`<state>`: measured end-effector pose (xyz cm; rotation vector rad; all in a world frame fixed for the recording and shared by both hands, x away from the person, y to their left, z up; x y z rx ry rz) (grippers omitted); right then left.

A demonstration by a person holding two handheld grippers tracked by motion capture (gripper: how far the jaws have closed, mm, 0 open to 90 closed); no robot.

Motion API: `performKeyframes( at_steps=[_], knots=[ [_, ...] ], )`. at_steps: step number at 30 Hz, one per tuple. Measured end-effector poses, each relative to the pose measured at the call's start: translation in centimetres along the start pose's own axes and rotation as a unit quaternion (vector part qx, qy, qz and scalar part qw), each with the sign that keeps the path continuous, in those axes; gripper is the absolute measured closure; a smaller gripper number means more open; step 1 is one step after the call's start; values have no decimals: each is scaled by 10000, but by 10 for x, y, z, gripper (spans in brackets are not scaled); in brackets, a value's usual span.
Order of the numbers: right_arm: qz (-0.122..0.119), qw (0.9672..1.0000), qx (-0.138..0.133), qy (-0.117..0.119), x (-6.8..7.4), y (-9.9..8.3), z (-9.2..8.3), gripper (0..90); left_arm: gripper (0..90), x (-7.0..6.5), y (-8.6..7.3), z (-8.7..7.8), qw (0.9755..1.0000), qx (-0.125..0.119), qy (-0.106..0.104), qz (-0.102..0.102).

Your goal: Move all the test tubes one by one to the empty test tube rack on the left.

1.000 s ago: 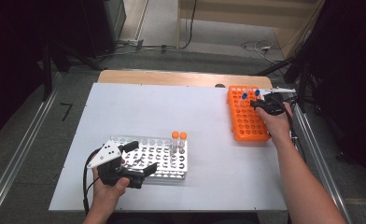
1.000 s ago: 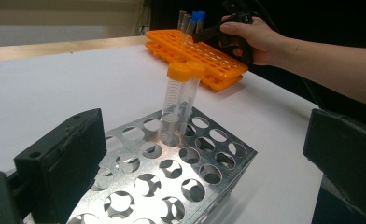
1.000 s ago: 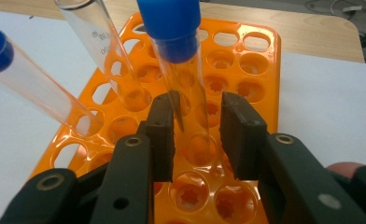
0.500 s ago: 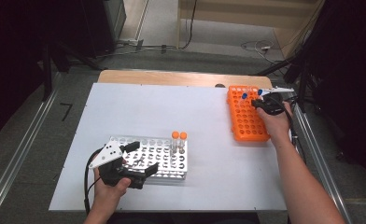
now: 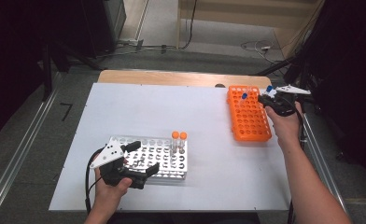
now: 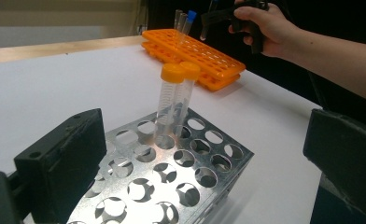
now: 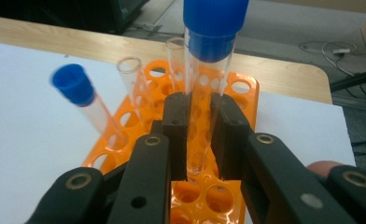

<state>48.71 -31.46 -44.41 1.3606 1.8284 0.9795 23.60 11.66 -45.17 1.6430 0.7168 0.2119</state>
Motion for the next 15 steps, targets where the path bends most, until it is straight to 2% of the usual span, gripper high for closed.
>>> performKeyframes(
  at_steps=[4,9,15],
  knots=[
    [-102,9998,-115,143,4,-2,-18,744,0,-2,1,1,10000,13,0,22],
    [-175,9993,-124,318,11,-10,-37,744,0,-4,1,4,10000,34,-28,55],
    [-321,9976,-198,576,25,-24,-57,744,0,-7,2,7,9999,45,-59,93]
  ],
)
Point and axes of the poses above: each handheld gripper's, and its own axes: z roughly forward along the jaws, y roughly out of its top, x roughly to its left, the point moved 5 cm from there along z, roughly forward along the jaws, and after that the axes turned 9 degrees about -y, right-handed, at the moved point
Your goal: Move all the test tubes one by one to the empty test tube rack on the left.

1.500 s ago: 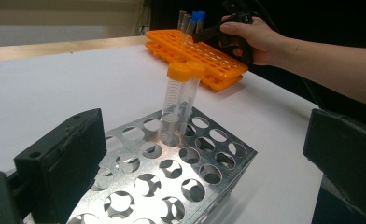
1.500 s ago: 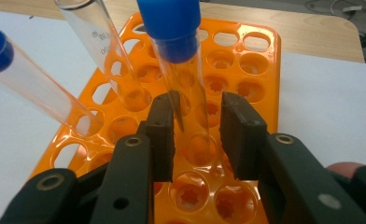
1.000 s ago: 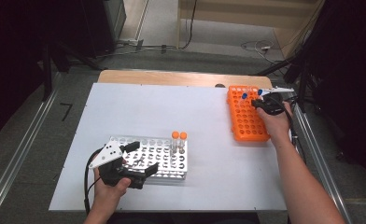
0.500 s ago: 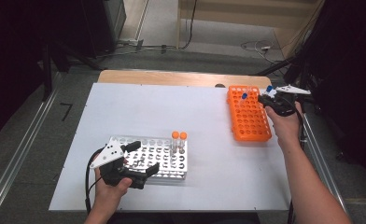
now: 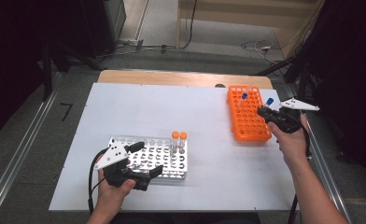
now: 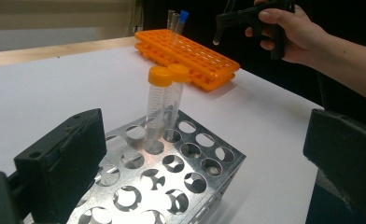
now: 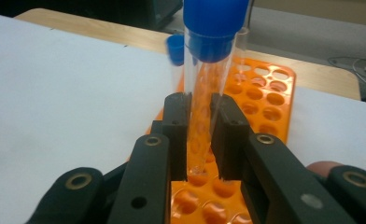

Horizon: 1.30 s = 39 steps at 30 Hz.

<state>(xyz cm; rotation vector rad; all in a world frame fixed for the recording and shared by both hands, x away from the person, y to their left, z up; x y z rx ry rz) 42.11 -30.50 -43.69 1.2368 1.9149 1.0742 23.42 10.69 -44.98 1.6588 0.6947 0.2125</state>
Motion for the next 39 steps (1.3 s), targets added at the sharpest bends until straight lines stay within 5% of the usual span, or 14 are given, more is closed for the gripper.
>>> performKeyframes(
  at_steps=[16,28,39],
  knots=[
    [-371,9959,-76,819,65,-29,-41,744,0,-8,2,7,9999,48,-86,101],
    [-664,9875,-28,1426,114,-50,-62,744,0,-18,6,16,9995,67,-176,248],
    [-937,9756,-46,1985,155,-52,-75,744,35,-34,11,32,9982,115,-406,415]
  ],
)
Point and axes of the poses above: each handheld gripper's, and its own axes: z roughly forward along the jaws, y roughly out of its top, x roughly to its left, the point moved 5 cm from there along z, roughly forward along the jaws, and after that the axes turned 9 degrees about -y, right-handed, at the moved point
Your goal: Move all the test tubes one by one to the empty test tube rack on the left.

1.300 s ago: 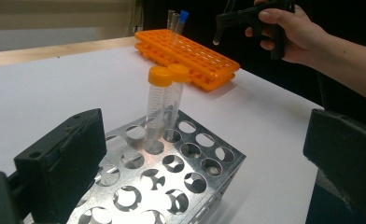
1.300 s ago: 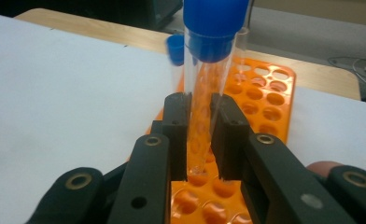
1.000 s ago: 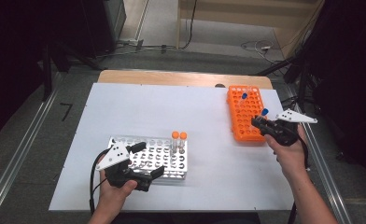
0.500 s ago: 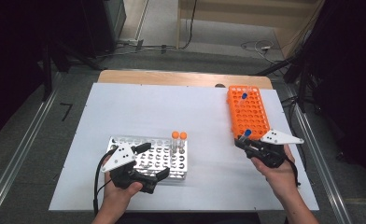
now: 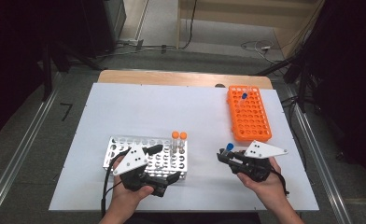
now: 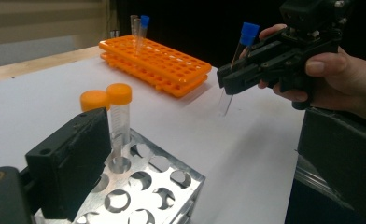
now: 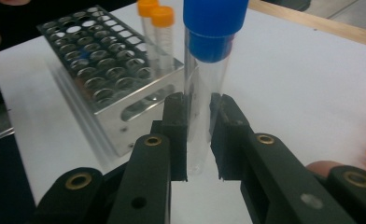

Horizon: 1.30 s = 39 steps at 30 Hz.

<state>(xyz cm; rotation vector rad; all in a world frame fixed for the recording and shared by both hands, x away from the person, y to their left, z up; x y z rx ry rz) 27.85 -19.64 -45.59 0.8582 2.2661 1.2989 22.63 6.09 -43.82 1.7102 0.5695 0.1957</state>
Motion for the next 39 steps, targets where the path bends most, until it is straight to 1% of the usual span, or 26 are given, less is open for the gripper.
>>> performKeyframes(
  at_steps=[5,10,13,17,20,24,29,32,39],
  knots=[
    [-152,9997,31,198,16,2,1,744,62,-4,3,9,10000,7,-72,18],
    [-273,9991,46,332,28,4,2,744,139,-9,7,18,10000,46,-35,51],
    [-319,9988,66,377,34,4,2,744,182,-12,8,24,9999,113,-49,89],
    [-371,9984,55,431,39,5,2,744,238,-15,8,30,9997,151,-180,82],
    [-395,9980,83,483,44,5,2,744,292,-17,8,33,9995,130,-289,67],
    [-435,9976,105,536,49,5,2,744,359,-21,8,38,9988,184,-441,103],
    [-476,9970,139,602,54,5,3,744,425,-25,9,44,9980,177,-590,125],
    [-532,9964,171,642,58,5,4,744,464,-28,10,48,9973,203,-690,175],
    [-655,9950,202,723,69,5,6,744,570,-33,10,55,9960,228,-838,223]
  ],
)
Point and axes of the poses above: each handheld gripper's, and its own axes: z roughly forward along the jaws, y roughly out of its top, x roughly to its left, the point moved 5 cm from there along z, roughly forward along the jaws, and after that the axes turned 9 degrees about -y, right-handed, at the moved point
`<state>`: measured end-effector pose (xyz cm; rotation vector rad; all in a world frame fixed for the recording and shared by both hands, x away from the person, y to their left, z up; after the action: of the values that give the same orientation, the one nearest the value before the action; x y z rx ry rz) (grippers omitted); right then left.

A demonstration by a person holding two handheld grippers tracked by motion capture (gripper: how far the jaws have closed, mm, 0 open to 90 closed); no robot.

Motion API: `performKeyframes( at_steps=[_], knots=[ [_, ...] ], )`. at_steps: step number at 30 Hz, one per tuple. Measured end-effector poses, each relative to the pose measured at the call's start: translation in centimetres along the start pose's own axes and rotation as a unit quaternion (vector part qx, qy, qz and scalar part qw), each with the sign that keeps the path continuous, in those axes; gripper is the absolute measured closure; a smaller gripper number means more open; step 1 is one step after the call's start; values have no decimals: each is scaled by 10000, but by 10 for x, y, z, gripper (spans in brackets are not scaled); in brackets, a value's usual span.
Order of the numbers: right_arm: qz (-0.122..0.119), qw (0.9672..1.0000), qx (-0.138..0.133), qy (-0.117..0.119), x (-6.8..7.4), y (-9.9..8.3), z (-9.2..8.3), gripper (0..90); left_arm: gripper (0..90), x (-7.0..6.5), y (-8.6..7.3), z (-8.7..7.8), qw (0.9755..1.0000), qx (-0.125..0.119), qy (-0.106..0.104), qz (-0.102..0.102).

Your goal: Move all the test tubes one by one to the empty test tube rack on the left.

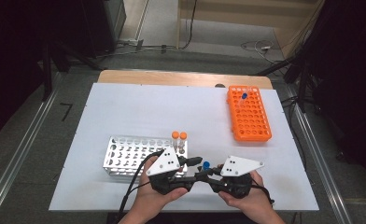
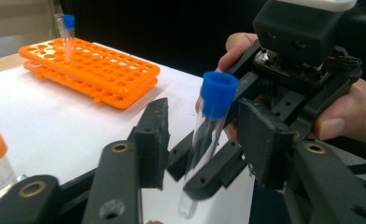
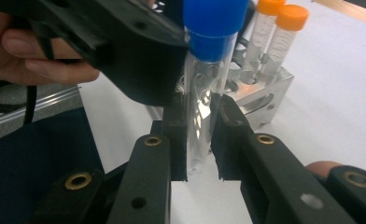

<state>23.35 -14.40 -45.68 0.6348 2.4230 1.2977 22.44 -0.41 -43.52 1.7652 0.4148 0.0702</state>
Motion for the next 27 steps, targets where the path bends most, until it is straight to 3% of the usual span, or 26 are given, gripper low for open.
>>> performKeyframes(
  at_steps=[7,11,16,21,27],
  knots=[
    [-100,9999,37,18,6,0,2,744,733,-3,-2,3,9999,76,-83,106],
    [-13,9999,50,96,5,0,2,743,762,-3,-2,1,9997,113,32,220],
    [-7,9999,-3,133,5,0,3,733,766,-2,-1,-1,9997,91,55,203],
    [106,9996,-99,244,0,-2,-1,601,766,6,2,-11,9999,-62,150,45],
    [345,9990,-227,159,-14,-4,-10,439,766,13,3,-24,9994,-149,318,-20]
  ],
)
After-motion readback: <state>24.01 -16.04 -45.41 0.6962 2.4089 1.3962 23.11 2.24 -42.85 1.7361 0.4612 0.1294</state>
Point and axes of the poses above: each handheld gripper's, and its own axes: z roughly forward along the jaws, y roughly out of its top, x roughly to its left, the point moved 5 cm from there along z, roughly forward along the jaws, and after that the axes turned 9 degrees about -y, right-handed, at the moved point
